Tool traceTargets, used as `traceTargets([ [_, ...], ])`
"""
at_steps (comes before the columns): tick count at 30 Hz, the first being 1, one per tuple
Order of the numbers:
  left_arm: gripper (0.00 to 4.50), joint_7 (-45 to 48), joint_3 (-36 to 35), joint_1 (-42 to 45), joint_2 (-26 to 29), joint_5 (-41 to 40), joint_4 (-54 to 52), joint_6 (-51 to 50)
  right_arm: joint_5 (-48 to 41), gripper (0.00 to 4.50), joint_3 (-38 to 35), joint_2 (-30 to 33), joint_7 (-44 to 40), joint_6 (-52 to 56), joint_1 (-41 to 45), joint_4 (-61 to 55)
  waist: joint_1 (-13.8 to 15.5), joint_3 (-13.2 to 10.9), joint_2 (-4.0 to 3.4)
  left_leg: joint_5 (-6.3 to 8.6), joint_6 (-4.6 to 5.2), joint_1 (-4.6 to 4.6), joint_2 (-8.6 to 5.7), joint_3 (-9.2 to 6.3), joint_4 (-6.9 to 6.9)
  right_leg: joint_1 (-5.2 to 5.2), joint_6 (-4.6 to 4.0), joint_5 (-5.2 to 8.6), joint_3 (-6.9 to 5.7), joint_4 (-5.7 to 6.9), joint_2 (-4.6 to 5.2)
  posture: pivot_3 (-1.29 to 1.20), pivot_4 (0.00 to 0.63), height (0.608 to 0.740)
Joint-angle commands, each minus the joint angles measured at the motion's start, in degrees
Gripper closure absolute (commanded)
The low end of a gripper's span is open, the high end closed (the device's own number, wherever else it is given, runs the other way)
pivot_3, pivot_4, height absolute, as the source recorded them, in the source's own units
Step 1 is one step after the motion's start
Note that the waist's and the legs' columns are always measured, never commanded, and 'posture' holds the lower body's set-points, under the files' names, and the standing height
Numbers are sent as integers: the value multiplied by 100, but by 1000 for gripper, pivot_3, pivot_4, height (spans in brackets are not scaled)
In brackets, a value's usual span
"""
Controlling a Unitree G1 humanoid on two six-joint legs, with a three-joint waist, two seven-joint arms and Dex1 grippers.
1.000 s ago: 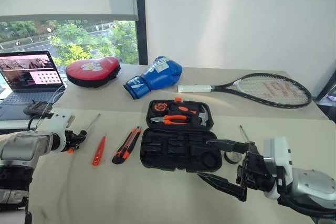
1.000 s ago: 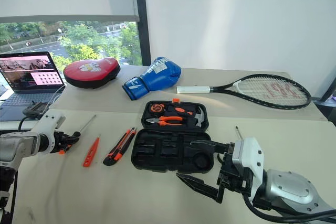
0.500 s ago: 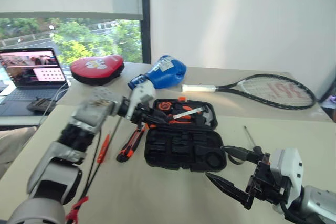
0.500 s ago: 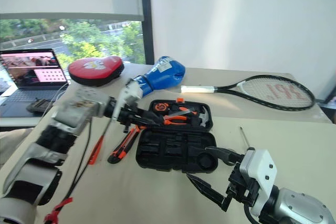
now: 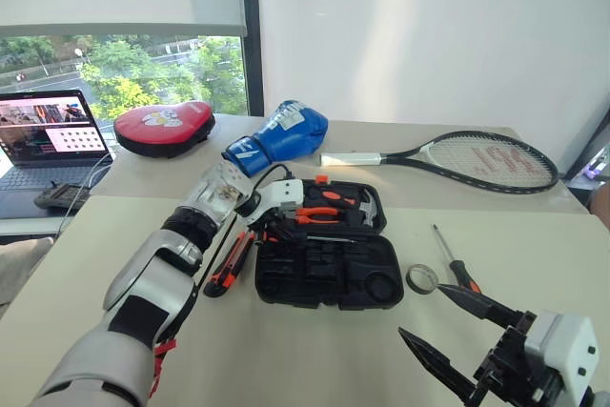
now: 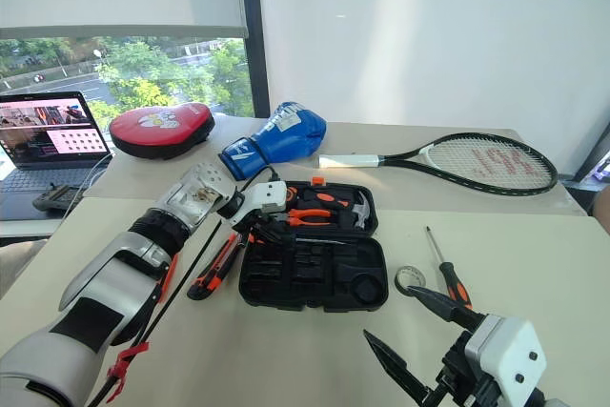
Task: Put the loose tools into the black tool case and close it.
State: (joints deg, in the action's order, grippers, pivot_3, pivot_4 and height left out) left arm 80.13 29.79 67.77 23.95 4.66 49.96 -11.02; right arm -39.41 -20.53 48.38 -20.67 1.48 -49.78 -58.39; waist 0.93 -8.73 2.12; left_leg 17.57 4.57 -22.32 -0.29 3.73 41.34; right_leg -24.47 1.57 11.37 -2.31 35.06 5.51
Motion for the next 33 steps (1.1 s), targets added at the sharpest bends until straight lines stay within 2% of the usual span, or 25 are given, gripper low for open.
traceTargets([
  [1, 3715, 47, -138, -76, -49, 89, -138, -142, -6, 0, 15, 168, 236, -312, -77, -161, -4, 0, 0, 0, 0, -1, 2, 0, 3, 0, 0, 0, 1, 0, -1, 0, 150, 740],
  [6, 3715, -91, -166, -205, -155, 185, -285, -365, -85, 0, -62, 361, 363, -371, -147, -161, 12, 0, 0, 1, 0, -3, 6, 0, 7, -1, 0, -1, 1, 1, -3, 0, 150, 740],
  [19, 3715, -420, -266, -146, -316, 446, 88, 205, -253, 0, -304, 488, 254, -476, -328, -161, 121, 0, 0, 7, 12, -6, 8, 0, 34, 8, 6, -8, 1, 2, -3, 0, 150, 740],
  [21, 2711, -412, -416, -165, -296, 331, -5, 352, -295, 0, -374, 478, 216, -474, -352, -161, 123, 0, 0, 8, 12, -6, 9, 0, 35, 8, 5, -11, 1, 1, -2, 0, 150, 740],
  [22, 2573, -366, -529, -176, -282, 218, -99, 300, -320, 0, -417, 467, 191, -476, -373, -161, 124, 0, 0, 8, 12, -6, 10, 0, 36, 8, 4, -13, 2, 1, -2, 0, 150, 740],
  [26, 1079, -20, -1065, -253, -191, -358, -647, -88, -674, 0, -713, 436, 14, -365, -339, -161, 137, 0, 0, 7, 12, -10, 12, -1, 37, 5, 0, -16, 0, 2, -1, 0, 150, 740],
  [29, 1079, -83, -1415, -485, -127, -666, -1145, -326, -1542, 0, -1423, 490, -369, -7, -47, 57, 129, 0, -1, 8, 12, -16, 12, -1, 40, 2, 1, -17, 1, 0, 0, 0, 150, 740],
  [33, 2256, -413, -1580, -736, -262, -781, -1479, -819, -2624, 0, -2470, 848, -1432, 521, 536, 824, 125, 0, 0, 12, 20, 0, 11, 0, 40, 22, 3, -19, 5, -6, 4, 0, 150, 740],
])
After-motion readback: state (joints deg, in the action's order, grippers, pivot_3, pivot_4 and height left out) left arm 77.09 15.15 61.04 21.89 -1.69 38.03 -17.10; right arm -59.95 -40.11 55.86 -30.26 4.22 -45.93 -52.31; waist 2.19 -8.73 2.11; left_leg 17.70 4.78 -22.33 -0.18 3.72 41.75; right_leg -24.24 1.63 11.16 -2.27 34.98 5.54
